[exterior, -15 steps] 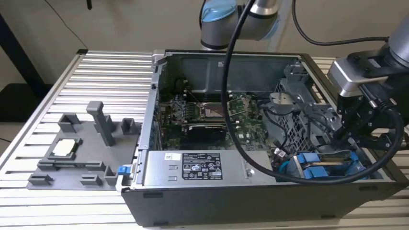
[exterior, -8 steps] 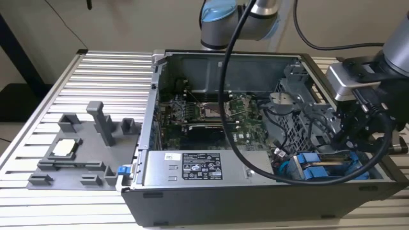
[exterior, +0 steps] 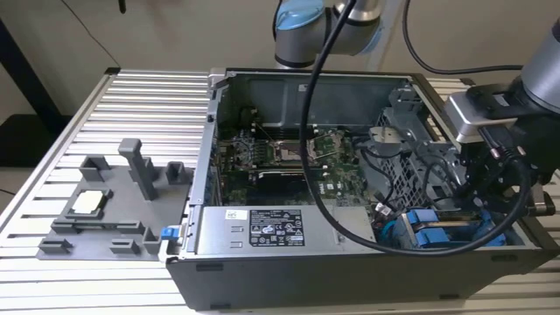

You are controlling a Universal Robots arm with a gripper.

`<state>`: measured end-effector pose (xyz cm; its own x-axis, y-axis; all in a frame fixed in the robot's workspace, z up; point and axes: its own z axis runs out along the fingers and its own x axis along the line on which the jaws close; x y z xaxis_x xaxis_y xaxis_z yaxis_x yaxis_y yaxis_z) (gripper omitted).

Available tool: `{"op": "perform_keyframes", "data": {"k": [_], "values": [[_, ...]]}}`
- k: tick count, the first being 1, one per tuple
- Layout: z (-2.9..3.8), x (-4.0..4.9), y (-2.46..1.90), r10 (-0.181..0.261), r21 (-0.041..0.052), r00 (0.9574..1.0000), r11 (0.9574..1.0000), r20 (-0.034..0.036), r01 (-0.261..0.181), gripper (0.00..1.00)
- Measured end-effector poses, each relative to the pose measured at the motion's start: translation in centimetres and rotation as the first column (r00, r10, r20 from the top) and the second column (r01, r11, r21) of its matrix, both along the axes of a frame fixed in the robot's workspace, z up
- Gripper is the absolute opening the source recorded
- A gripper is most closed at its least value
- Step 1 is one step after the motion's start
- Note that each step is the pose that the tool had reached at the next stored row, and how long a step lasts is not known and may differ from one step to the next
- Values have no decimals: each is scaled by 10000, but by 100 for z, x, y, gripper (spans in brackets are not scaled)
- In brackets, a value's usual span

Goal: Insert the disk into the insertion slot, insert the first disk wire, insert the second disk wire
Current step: 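Insert the first disk wire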

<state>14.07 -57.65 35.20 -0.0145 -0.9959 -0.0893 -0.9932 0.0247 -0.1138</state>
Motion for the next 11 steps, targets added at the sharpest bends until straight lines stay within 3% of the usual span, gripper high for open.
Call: {"op": "perform_keyframes", "data": {"k": [2,5,11], "values": [[-12,3,0,-1,-11,10000,10000,0,1,19],[-27,9,0,0,-158,10000,9999,-1,0,19],[-65,33,0,7,-198,10000,9998,-1,-7,19]]}}
